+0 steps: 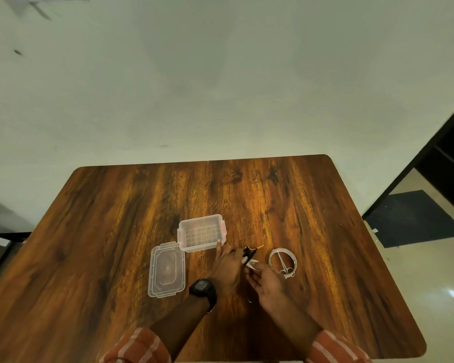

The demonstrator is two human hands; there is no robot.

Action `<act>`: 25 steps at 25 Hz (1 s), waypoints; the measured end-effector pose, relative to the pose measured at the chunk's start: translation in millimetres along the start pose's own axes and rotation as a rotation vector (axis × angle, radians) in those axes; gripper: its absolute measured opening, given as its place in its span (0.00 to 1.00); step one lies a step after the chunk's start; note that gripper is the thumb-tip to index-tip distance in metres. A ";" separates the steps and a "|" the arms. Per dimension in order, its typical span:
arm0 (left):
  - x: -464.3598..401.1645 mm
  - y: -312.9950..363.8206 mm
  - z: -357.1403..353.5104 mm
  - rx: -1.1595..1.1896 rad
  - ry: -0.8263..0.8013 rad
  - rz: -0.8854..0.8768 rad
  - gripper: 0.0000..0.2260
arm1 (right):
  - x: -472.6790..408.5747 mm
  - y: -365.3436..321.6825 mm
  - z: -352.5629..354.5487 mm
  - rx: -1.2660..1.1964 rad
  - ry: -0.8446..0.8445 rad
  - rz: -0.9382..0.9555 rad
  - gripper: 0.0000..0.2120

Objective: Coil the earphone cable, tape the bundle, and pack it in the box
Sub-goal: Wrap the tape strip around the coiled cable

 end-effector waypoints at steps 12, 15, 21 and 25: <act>44.9 -4.0 102.0 0.032 0.375 0.006 0.16 | 25.6 -65.5 -78.3 -0.050 -0.292 0.231 0.08; 53.4 -14.1 120.6 0.226 0.482 0.072 0.12 | 33.0 -74.6 -88.9 -0.018 -0.322 0.248 0.07; 80.0 -14.2 141.2 0.356 0.632 0.082 0.07 | 50.1 -80.9 -104.8 -0.016 -0.382 0.235 0.04; 93.9 -3.0 147.7 0.404 0.712 -0.015 0.09 | 57.9 -81.2 -110.7 -0.016 -0.386 0.222 0.04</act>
Point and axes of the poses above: each hand's wrist, its own x-axis away from the middle knuckle, its own z-axis out of the back of the hand, y = z × x, the point moved 10 cm from there along -x, towards the middle knuckle, and after that the axes turned 12 degrees about -y, right-handed, at the moved point
